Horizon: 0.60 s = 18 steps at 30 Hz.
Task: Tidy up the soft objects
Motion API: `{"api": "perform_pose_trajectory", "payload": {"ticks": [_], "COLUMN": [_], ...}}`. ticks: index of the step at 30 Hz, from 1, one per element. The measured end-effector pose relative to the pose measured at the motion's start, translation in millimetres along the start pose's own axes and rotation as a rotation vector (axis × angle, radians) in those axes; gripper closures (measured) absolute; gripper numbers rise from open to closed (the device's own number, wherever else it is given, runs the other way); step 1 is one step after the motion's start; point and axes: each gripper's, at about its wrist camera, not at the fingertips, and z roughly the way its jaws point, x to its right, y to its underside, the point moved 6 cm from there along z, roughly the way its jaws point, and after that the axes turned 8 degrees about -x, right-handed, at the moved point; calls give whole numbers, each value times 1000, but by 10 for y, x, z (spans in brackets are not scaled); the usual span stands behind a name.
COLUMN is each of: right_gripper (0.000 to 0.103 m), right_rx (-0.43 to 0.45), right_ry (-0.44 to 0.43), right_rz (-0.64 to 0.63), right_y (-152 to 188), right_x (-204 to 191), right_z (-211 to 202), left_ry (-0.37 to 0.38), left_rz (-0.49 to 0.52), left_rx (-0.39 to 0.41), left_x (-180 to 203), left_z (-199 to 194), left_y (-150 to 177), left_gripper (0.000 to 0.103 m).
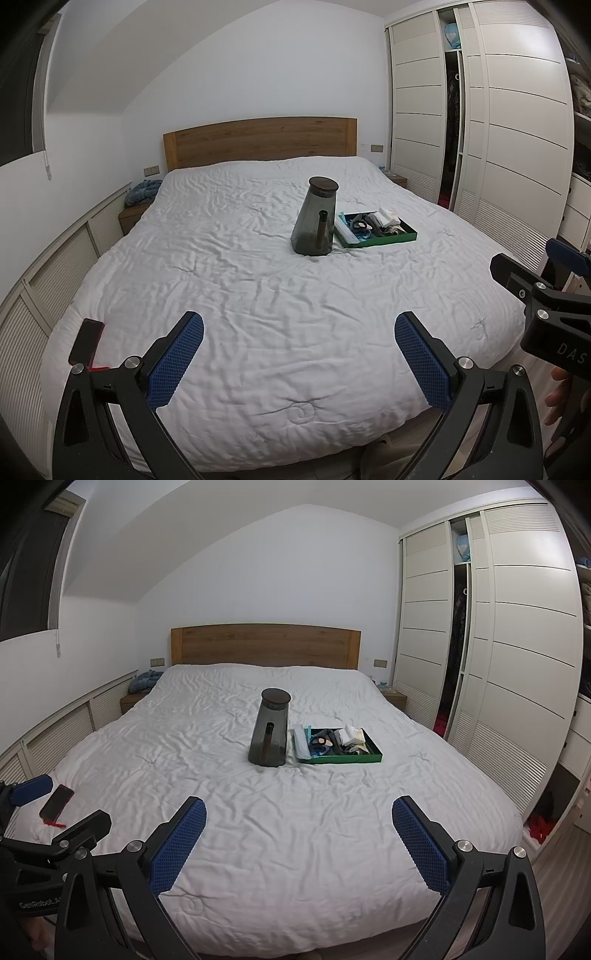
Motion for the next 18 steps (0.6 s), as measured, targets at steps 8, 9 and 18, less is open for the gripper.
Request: {"api": "perform_pose_trajectory", "payload": {"ticks": [8,9,18], "right_gripper": [0,0,0], "right_rx": [-1,-1,4], "right_ry": [2,1,7], "right_rz": [1,2,5], "right_y": [6,8,-2], "right_x": [-30,-29,-48], "right_z": [8,6,9], "left_ry": [-8,-7,-1], "left_rz": [-2,-2,20], "left_rx": [8,10,28], "left_x": [-21,-28,-18], "left_z": [-4,-8,-68], "left_y": [-3,-6,-17], "left_gripper": [1,1,1]}}
